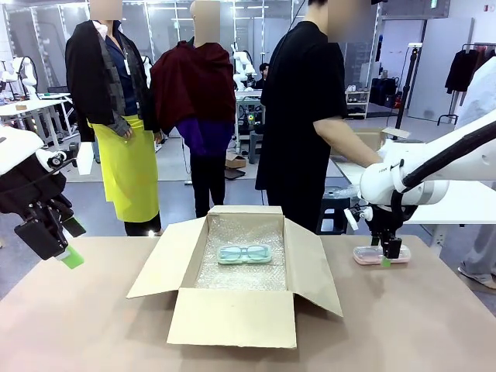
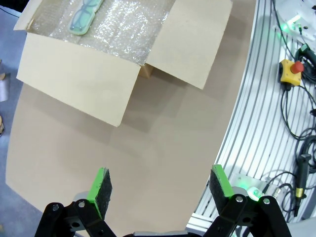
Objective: Pack the glasses set securely to prepare it for shipping.
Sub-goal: Put the Glasses case from the right side of the table into the Package Box.
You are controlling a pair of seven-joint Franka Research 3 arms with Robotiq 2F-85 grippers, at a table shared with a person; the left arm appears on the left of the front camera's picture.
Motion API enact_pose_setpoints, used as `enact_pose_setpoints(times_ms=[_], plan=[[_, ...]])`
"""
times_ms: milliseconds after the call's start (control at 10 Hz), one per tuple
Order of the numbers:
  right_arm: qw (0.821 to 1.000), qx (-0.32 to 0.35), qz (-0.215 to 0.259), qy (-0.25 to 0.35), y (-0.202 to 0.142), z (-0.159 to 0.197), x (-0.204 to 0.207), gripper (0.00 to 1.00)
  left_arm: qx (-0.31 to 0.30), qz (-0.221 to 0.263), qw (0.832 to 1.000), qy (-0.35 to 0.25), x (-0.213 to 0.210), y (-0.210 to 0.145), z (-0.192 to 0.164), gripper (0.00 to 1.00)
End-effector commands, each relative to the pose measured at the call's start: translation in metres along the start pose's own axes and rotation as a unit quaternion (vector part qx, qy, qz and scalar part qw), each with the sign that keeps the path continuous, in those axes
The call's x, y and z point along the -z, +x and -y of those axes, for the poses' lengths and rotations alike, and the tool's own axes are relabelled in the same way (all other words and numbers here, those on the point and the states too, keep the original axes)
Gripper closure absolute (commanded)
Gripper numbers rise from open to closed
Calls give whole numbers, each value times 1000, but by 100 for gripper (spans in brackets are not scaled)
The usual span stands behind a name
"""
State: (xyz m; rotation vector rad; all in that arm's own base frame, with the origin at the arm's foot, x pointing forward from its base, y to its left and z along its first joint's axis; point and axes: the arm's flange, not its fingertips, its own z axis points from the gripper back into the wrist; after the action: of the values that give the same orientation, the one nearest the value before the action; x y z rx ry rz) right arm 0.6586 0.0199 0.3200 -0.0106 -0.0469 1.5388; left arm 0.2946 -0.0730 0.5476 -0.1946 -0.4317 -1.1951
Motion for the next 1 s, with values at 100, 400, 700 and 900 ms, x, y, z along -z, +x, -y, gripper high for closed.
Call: enact_pose_setpoints(times_ms=[100, 400, 700, 900], plan=[[1000, -3, 0, 3, -1, 3, 4, 7, 2, 10, 1000, 2, 0, 0, 0, 0], [1000, -4, -4, 0, 0, 8, 8, 33, 2, 10, 1000, 2, 0, 0, 0, 0], [1000, 4, -1, -5, -3, 11, 5, 60, 2, 10, 1000, 2, 0, 0, 0, 0], [1000, 3, -3, -5, -5, 6, -1, 60, 2, 10, 1000, 2, 0, 0, 0, 0]])
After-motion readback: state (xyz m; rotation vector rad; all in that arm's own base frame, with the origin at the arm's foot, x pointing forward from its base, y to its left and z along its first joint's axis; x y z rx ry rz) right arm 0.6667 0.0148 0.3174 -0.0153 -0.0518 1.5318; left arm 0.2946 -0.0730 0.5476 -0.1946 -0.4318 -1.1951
